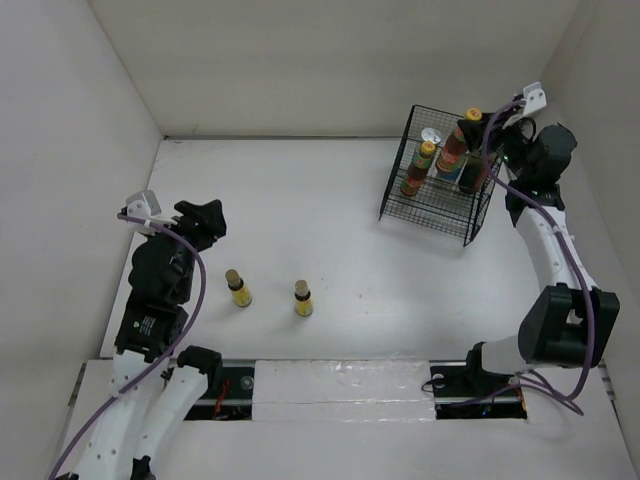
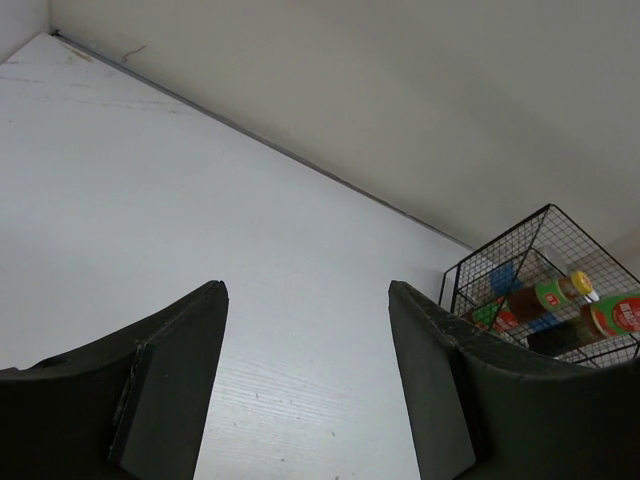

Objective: Organize the condiment bottles

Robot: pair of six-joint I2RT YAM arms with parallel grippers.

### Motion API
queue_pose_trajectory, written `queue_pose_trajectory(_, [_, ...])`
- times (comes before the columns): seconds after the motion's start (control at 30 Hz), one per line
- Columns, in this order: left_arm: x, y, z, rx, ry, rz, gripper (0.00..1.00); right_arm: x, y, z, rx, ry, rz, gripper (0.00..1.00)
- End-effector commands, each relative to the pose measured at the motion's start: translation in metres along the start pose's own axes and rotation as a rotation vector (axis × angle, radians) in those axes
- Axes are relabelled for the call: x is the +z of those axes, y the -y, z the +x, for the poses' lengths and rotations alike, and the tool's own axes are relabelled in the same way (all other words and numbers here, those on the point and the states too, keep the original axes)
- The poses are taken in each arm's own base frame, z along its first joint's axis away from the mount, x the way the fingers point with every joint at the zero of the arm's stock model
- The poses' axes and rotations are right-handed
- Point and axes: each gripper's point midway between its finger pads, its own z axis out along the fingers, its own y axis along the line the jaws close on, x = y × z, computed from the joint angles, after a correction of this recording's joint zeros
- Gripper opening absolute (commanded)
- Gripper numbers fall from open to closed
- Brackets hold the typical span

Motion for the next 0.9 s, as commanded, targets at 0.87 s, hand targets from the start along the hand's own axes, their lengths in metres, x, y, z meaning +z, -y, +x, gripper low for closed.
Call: queue_pose_trajectory(0.87, [0.004, 0.012, -0.015, -0.003, 0.041, 0.044, 0.61, 0.034, 0.028, 0.091, -0.054, 0.042, 0.167, 0.32])
